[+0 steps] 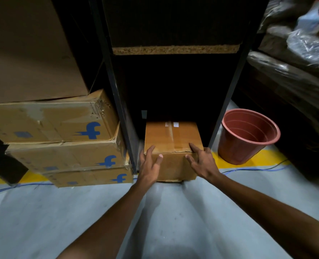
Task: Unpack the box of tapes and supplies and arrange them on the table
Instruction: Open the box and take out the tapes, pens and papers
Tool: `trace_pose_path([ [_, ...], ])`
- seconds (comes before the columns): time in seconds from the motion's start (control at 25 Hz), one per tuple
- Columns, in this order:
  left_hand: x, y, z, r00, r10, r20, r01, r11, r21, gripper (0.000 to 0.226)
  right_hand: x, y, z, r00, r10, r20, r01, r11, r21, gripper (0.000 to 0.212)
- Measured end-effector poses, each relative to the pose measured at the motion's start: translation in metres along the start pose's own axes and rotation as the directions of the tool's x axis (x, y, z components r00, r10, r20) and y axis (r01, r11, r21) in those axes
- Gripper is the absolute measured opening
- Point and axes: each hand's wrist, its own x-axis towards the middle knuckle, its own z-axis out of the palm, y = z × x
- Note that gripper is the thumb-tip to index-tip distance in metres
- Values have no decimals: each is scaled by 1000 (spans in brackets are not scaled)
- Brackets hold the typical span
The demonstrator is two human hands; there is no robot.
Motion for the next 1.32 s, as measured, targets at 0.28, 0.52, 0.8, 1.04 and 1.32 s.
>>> trace_pose_path([
  [0.28, -34, -9, -19, 995, 98, 13, -99, 988, 121, 46, -55, 2, -13, 996, -9, 92, 12, 1000, -27, 71],
  [0.52, 28, 23, -18, 988, 12, 153, -71, 921, 383, 49, -11, -12, -13, 986, -19, 163, 44, 987, -154, 117],
  [0.8, 33, 10, -13, 987, -87, 135, 30, 924, 381, 61, 8, -13, -6, 969, -25, 245, 93, 958, -271, 132],
  [1.04, 11, 2, -10, 990, -78, 117, 32, 935, 352, 62, -13, 2, 5, 965, -66, 255, 139, 950, -281, 130],
  [1.32, -50, -14, -14, 977, -135, 167, 60, 917, 394, 73, -89, 19, 11, 955, -163, 246, 215, 956, -201, 121],
])
